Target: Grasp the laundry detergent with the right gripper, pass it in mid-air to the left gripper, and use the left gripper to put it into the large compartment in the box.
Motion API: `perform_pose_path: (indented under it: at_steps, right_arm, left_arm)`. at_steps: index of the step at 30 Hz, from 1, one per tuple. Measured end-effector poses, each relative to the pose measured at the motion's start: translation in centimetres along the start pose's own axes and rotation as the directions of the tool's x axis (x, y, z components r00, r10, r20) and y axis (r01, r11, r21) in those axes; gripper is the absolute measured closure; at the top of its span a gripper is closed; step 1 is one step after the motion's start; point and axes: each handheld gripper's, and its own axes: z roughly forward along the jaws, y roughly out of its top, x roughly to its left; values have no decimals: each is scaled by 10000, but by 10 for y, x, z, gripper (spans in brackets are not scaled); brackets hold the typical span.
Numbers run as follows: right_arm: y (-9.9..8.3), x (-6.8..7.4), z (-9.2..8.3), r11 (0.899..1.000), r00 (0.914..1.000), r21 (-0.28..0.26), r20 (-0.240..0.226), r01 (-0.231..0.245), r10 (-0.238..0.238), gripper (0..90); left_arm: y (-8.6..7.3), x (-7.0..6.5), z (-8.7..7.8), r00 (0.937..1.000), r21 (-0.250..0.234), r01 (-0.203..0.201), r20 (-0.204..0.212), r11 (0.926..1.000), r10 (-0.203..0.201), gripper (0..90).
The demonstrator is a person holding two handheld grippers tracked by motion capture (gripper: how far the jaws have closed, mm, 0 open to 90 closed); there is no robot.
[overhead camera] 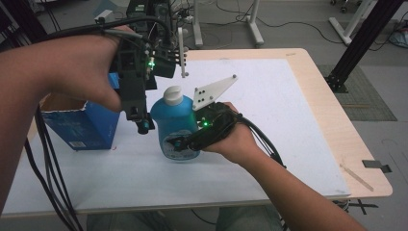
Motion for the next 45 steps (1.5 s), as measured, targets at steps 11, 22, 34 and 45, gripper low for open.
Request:
perform_pose_path:
  at_steps: [11, 22, 34, 45]
  right_arm:
    - [20, 3, 15, 9998, 9994, -88, -317, 160, -163, 457]
    - [31, 3, 18, 9997, 9984, -249, -555, 80, -93, 457]
    - [32, 3, 22, 9994, 9980, -309, -603, 149, -167, 457]
    - [32, 3, 21, 9995, 9979, -301, -635, 115, -134, 458]
  left_arm:
    - [3, 0, 2, 10000, 143, 17, 10, 9999, -17, 17]
    - [4, -1, 7, 9999, 193, 88, -67, 9998, -87, 17]
    - [5, 0, 10, 9998, 326, 136, -167, 9994, -130, 40]
    - [6, 0, 10, 9996, 369, 117, -263, 9993, -108, 116]
